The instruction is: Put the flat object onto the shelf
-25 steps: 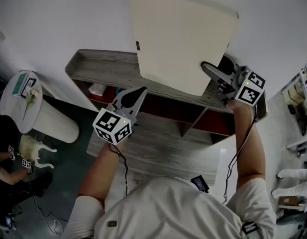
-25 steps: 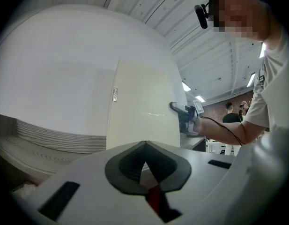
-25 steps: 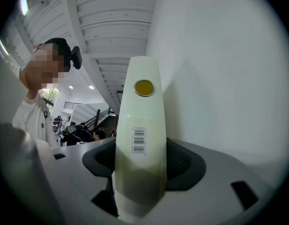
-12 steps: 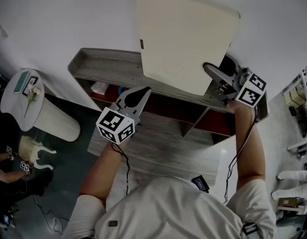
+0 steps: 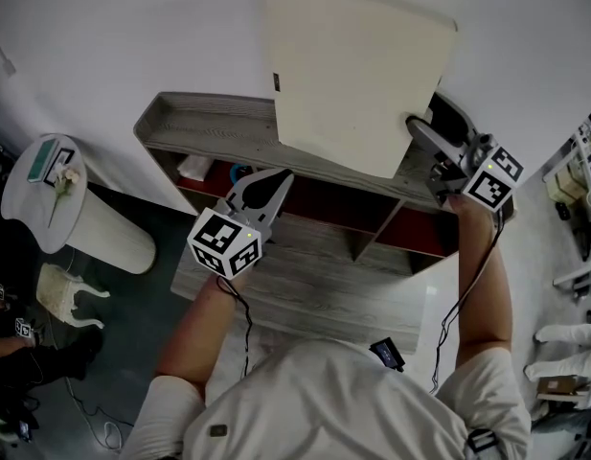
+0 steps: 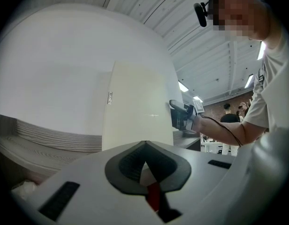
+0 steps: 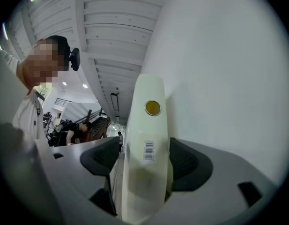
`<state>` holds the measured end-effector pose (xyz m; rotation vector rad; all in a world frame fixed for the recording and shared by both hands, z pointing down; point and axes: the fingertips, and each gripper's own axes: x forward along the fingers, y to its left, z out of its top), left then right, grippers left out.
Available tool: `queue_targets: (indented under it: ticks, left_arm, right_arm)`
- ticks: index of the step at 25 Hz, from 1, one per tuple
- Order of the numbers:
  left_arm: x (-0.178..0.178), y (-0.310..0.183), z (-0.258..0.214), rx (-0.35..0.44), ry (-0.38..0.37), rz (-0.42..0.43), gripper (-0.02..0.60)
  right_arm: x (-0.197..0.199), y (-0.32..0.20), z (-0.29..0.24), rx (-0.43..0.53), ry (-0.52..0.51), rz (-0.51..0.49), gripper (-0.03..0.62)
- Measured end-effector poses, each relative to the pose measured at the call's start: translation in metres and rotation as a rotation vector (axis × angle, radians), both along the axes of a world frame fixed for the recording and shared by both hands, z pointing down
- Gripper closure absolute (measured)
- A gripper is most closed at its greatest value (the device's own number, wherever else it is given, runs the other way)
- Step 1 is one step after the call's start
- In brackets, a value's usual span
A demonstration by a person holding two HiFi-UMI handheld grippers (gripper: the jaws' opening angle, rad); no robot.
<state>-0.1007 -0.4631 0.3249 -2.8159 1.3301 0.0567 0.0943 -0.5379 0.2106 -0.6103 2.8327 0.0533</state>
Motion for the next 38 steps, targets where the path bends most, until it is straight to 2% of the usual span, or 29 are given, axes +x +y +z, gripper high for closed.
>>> queue_targets:
  ticks: [5,11,17,19,23,27,32,38]
  left_arm:
    - [-0.002,0.015,-0.002,0.001,0.001,0.015,0.566]
    - [-0.005,0.042,-0.002,0.003,-0.005,0.043,0.566]
    - [-0.014,0.076,0.003,-0.002,-0.005,0.062,0.567]
    - [-0.018,0.091,0.007,-0.007,-0.006,0.068,0.566]
    - [-0.026,0.125,0.018,-0.007,0.005,0.063,0.566]
    - [-0.027,0.160,0.037,-0.026,0.015,0.090,0.566]
    - [-0.028,0.197,0.061,-0.072,0.033,0.122,0.566]
    - [-0.024,0.232,0.089,-0.125,0.062,0.128,0.566]
  right_arm:
    - [0.010,0.020,0.007,0.010,0.036,0.102,0.279]
    - [0.016,0.052,0.031,0.023,0.097,0.275,0.281]
    - [-0.007,0.101,0.064,0.037,0.181,0.384,0.283]
    - [-0.018,0.121,0.078,0.039,0.203,0.412,0.301]
    - [-0.047,0.168,0.109,0.011,0.196,0.384,0.429]
    - [-0.074,0.211,0.144,-0.030,0.215,0.368,0.496]
    - [-0.100,0.260,0.182,-0.086,0.246,0.310,0.544]
    - [-0.112,0.312,0.206,-0.080,0.287,0.232,0.574]
